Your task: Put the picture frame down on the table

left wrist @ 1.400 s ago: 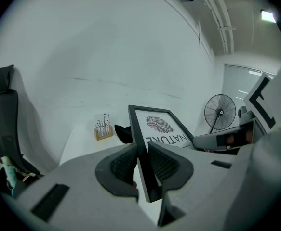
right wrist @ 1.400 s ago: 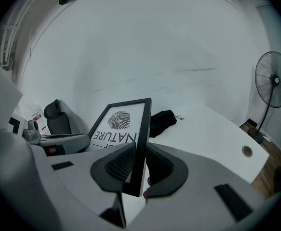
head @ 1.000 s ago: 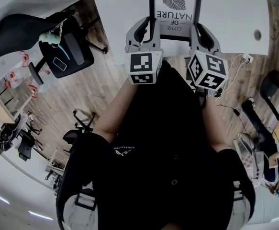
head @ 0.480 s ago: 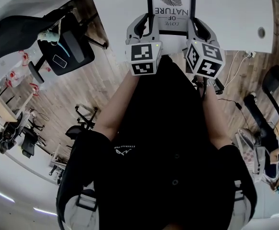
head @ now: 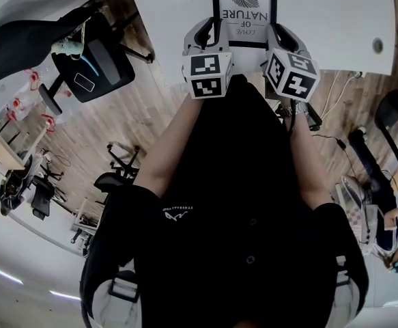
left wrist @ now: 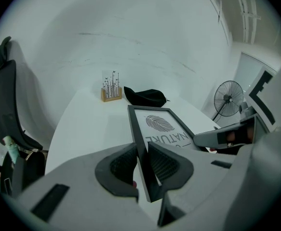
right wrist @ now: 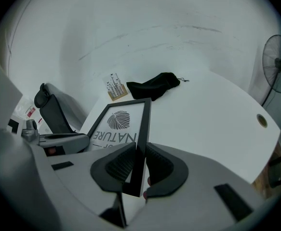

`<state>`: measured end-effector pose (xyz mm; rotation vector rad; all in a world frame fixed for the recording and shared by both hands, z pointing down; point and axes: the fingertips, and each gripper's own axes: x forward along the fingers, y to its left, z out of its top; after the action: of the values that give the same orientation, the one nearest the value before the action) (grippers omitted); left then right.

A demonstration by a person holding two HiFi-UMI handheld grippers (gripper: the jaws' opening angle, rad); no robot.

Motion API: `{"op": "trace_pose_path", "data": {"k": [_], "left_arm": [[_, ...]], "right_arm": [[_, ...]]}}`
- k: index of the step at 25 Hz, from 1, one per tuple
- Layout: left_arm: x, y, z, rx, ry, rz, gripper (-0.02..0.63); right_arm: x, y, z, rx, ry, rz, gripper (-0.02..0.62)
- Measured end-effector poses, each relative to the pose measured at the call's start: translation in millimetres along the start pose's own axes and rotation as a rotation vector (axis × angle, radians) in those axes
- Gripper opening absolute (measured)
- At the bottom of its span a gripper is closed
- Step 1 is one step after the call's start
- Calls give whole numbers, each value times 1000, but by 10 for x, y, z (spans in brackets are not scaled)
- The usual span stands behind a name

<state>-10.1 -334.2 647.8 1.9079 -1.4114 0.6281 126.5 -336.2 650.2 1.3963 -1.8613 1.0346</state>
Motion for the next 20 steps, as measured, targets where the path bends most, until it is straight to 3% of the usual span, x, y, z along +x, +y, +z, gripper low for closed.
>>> {"op": "trace_pose_path", "data": {"k": [20], "left_arm": [[334,32,-408,-58,142,-16,78]], "right_arm": [[332,-178,-358,28,124,-14,67]]}}
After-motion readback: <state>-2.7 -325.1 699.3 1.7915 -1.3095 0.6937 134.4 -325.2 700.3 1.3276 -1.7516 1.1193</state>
